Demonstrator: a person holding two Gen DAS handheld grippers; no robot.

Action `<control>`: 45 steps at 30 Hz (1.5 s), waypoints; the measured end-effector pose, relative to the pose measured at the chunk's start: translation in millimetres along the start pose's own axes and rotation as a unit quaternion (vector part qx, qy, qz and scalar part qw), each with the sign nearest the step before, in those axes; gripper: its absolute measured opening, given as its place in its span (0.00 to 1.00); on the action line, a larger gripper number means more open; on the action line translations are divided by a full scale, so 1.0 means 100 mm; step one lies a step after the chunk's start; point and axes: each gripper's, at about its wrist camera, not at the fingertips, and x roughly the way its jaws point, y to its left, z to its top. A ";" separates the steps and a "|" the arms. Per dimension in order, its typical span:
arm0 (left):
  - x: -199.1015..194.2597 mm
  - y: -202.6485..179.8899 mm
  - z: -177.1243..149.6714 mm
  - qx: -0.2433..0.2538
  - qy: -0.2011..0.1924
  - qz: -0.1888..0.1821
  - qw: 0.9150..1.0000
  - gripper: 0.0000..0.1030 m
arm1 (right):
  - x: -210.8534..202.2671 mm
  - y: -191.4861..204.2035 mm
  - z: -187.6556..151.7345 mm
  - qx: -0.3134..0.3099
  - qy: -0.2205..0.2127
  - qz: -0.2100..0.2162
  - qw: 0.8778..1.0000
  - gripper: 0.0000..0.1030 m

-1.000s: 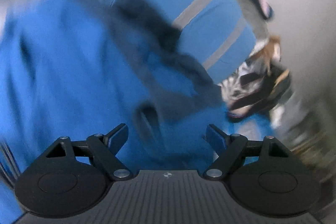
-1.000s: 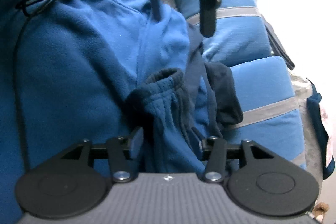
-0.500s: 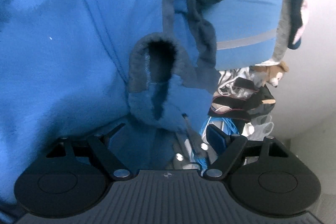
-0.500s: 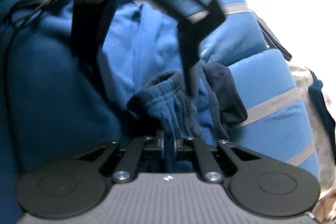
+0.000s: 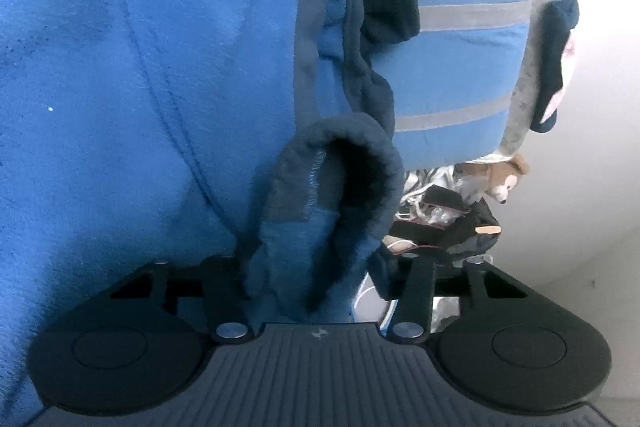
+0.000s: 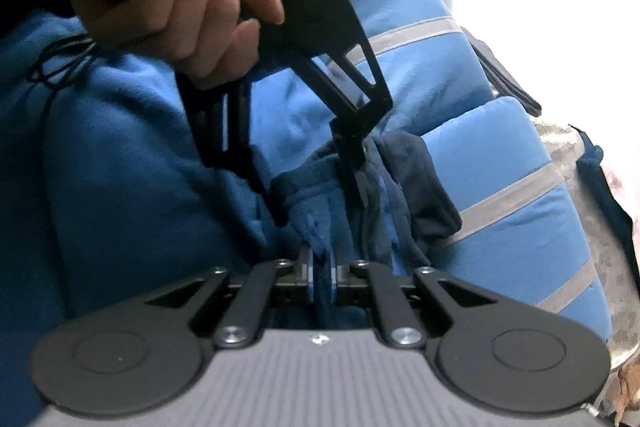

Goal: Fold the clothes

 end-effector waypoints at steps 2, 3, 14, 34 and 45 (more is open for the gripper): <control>0.01 0.01 0.01 0.001 -0.002 0.004 1.000 0.41 | -0.01 0.03 -0.01 -0.004 0.000 0.005 1.000 0.08; 0.00 0.01 0.02 0.003 -0.005 0.006 1.000 0.38 | -0.01 0.04 -0.01 -0.006 0.000 0.007 1.000 0.08; -0.18 -0.46 -0.01 0.115 -0.040 -0.001 0.993 0.11 | -0.03 -0.03 -0.01 0.009 0.013 -0.053 0.998 0.72; -0.50 -1.89 0.28 0.215 -0.101 -0.051 0.970 0.10 | 0.11 -0.89 -0.78 0.163 0.134 -0.088 0.973 0.97; -0.61 -2.74 0.49 0.226 -0.144 -0.113 0.957 0.10 | 0.85 -1.38 -0.75 0.269 0.136 -0.142 0.943 0.99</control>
